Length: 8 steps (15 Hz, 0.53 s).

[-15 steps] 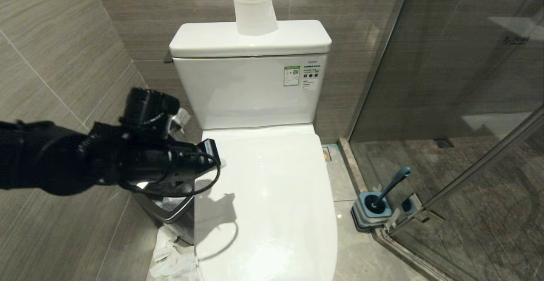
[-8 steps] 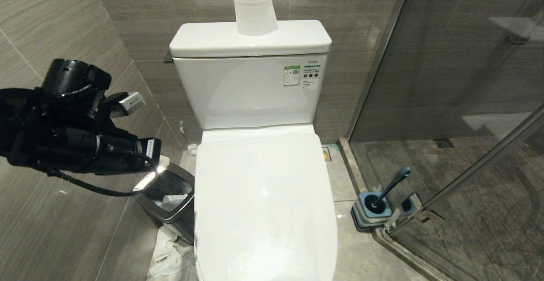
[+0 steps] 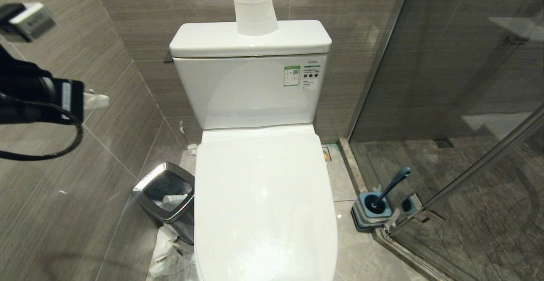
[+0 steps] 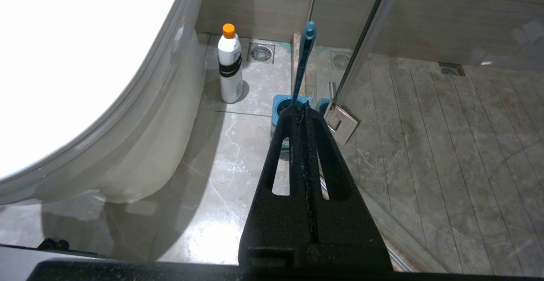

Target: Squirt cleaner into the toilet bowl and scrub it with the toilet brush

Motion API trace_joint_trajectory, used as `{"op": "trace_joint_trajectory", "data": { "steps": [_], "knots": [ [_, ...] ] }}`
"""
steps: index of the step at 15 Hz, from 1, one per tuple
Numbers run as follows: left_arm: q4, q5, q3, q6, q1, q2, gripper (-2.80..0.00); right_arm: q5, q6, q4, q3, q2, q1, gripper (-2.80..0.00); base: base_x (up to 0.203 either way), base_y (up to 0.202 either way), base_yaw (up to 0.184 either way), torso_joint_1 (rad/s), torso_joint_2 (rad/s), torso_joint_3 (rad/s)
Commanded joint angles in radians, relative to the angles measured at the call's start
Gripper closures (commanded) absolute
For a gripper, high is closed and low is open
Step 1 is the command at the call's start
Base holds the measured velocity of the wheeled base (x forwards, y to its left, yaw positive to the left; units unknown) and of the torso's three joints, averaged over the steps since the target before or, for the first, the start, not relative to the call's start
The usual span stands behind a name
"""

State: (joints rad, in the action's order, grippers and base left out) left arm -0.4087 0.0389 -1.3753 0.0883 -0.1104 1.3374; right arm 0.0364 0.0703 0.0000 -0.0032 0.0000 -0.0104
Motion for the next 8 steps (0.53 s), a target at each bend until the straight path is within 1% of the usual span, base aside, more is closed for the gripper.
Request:
{"op": "trace_joint_trajectory", "data": {
  "steps": [1,4,6,7,8],
  "knots": [
    [-0.002,0.01,-0.012,-0.004,-0.016,-0.236,0.0,0.0,0.002,0.0,0.0,0.002,0.0,0.0,0.0,0.0,0.0,0.0,0.0,0.0],
    [-0.002,0.022,0.025,-0.002,-0.08,-0.473,0.0,0.0,0.002,-0.002,0.0,0.002,0.0,0.0,0.0,0.0,0.0,0.0,0.0,0.0],
    [-0.008,0.016,0.068,0.0,-0.1,-0.567,0.0,0.0,0.002,0.0,0.0,0.002,0.0,0.0,0.0,0.0,0.0,0.0,0.0,0.0],
    [-0.021,-0.017,0.093,0.0,-0.106,-0.597,0.0,0.0,0.002,0.0,0.0,0.002,0.0,0.0,0.0,0.0,0.0,0.0,0.0,0.0],
    [-0.047,-0.069,0.106,-0.006,-0.108,-0.624,0.0,0.0,0.002,0.0,0.0,0.002,0.0,0.0,0.0,0.0,0.0,0.0,0.0,0.0]
  ]
}}
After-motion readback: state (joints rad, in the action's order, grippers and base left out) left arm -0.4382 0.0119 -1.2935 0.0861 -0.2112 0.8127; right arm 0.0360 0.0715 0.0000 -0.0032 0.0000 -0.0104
